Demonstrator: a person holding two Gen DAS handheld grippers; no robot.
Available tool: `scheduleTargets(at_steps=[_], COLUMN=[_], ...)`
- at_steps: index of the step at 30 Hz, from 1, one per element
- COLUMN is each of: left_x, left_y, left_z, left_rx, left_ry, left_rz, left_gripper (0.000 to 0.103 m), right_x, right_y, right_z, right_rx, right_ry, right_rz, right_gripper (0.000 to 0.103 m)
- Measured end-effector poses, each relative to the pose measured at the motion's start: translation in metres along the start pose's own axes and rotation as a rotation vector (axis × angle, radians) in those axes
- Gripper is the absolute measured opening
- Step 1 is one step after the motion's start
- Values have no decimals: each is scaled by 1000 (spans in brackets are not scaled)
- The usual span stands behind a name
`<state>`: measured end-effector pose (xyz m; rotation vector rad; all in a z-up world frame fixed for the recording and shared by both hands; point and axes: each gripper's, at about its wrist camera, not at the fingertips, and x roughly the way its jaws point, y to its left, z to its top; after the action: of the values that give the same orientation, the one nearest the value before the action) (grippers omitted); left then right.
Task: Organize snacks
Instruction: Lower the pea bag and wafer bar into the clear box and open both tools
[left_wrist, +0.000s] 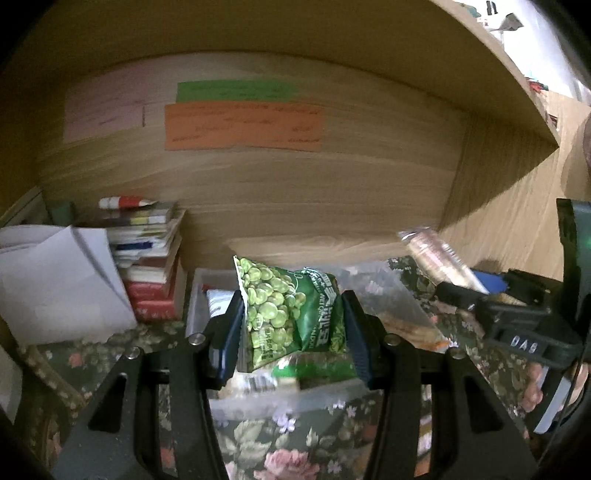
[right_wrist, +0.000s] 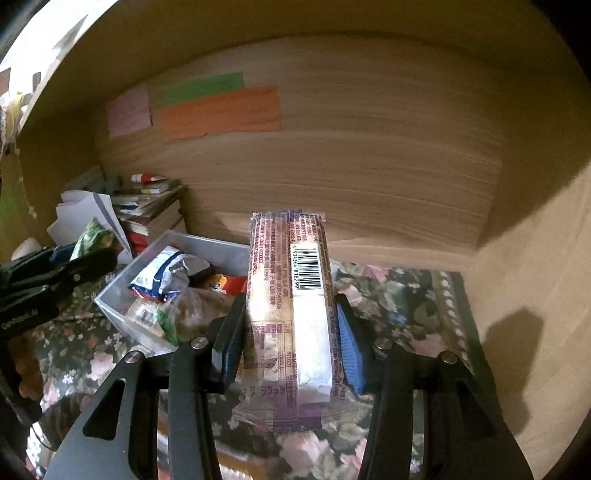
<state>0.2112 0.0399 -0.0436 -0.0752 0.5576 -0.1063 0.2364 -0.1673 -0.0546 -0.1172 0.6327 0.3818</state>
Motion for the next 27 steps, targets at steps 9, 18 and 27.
scheduleTargets(at_steps=[9,18,27], left_x=[43,71,57], left_y=[-1,4,9], left_z=[4,-1,-1], left_rx=[-4,-27,-44], left_ry=[57,122,101], left_rz=[4,4,1], left_gripper=[50,52,60], right_x=[47,72,51], right_y=[7,6,12], right_z=[5,-1,-1], right_rx=[5,16,-8], right_ry=[73,145,113], right_rz=[25,43,37], right_gripper=[42,42,53])
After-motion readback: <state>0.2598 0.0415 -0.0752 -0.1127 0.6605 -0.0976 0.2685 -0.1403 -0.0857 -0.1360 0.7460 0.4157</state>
